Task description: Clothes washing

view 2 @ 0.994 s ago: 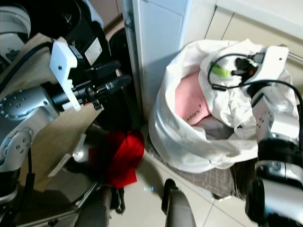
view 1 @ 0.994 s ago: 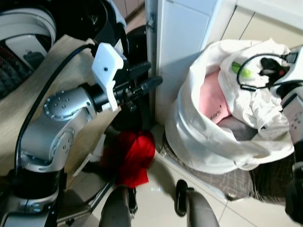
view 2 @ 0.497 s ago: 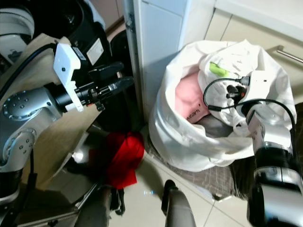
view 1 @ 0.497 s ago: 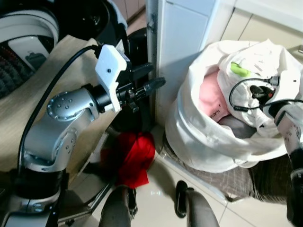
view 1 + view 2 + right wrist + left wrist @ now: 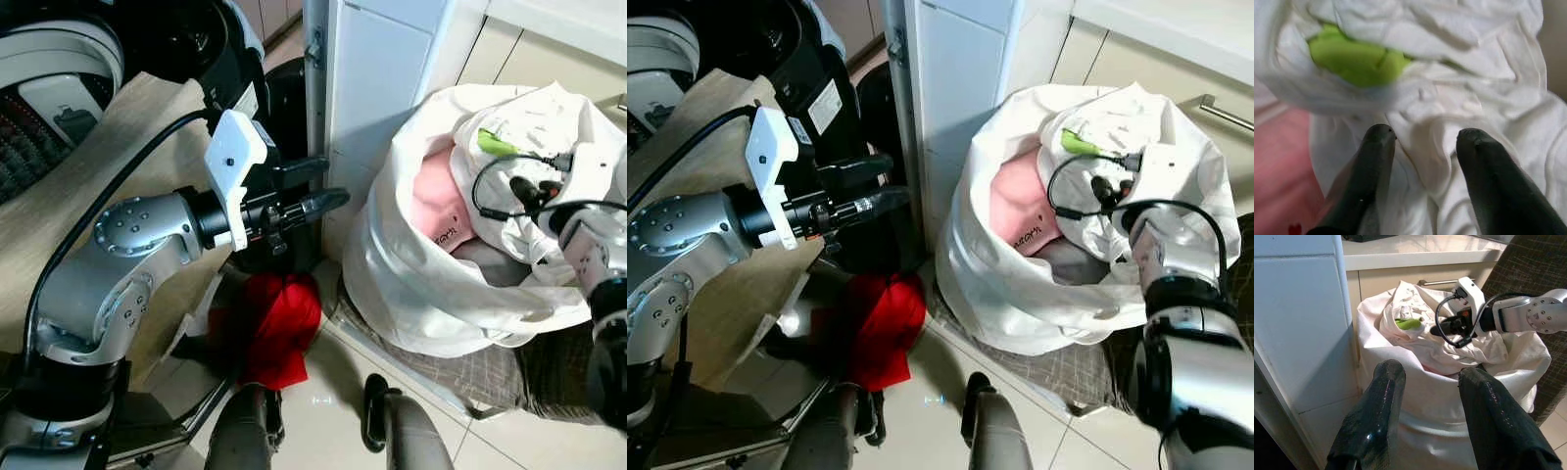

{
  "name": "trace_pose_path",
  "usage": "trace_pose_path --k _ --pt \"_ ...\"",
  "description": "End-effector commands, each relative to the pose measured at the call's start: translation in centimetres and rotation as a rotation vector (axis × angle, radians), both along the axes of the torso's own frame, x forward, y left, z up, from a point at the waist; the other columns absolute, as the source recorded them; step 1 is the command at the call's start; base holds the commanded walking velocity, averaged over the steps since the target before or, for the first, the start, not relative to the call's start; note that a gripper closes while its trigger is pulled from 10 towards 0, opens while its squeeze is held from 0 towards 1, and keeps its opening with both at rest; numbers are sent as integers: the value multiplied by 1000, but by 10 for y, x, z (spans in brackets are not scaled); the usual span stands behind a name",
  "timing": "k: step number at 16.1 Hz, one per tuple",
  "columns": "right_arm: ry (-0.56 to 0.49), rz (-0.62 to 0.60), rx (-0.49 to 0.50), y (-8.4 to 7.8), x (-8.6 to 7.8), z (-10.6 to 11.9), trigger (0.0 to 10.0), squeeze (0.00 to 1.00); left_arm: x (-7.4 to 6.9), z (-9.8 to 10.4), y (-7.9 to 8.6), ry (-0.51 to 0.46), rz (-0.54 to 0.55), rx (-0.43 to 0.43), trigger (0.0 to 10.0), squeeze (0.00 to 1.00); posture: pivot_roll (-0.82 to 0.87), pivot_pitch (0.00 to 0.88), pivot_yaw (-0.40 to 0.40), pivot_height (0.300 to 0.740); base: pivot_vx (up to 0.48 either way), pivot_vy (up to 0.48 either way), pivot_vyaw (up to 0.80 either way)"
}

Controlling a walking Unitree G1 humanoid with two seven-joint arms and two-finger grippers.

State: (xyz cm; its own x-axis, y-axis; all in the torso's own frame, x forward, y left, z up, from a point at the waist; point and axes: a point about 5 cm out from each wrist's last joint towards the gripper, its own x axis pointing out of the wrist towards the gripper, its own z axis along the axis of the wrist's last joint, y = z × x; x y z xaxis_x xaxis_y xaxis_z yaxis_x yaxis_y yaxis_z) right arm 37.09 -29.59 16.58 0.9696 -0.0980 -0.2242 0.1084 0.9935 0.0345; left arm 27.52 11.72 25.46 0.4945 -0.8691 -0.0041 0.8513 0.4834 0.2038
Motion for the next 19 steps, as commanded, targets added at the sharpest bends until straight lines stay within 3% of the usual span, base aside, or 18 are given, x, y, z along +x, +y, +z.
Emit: trace_pose_path --k 1,9,10,18,19 --pt "19 -20 -14 -3 -2 -5 10000 1000 -6 5 1 -12 -24 8 10000 0 55 283 21 740 0 0 0" --pt "73 -54 -59 0 -2 -16 10000 1000 -9 11 4 -7 -37 35 10000 0 104 315 46 740 0 0 0" --pt "80 -64 25 3 -3 -23 10000 0 -10 15 6 -13 -37 43 10000 0 131 337 57 740 0 0 0" --pt "183 -154 0 2 -15 -51 10000 0 -21 23 10 19 -61 89 10000 0 245 401 91 740 0 0 0" --pt "181 -167 2 1 -16 -52 8902 0 -22 23 11 24 -60 92 10000 0 247 400 92 740 0 0 0"
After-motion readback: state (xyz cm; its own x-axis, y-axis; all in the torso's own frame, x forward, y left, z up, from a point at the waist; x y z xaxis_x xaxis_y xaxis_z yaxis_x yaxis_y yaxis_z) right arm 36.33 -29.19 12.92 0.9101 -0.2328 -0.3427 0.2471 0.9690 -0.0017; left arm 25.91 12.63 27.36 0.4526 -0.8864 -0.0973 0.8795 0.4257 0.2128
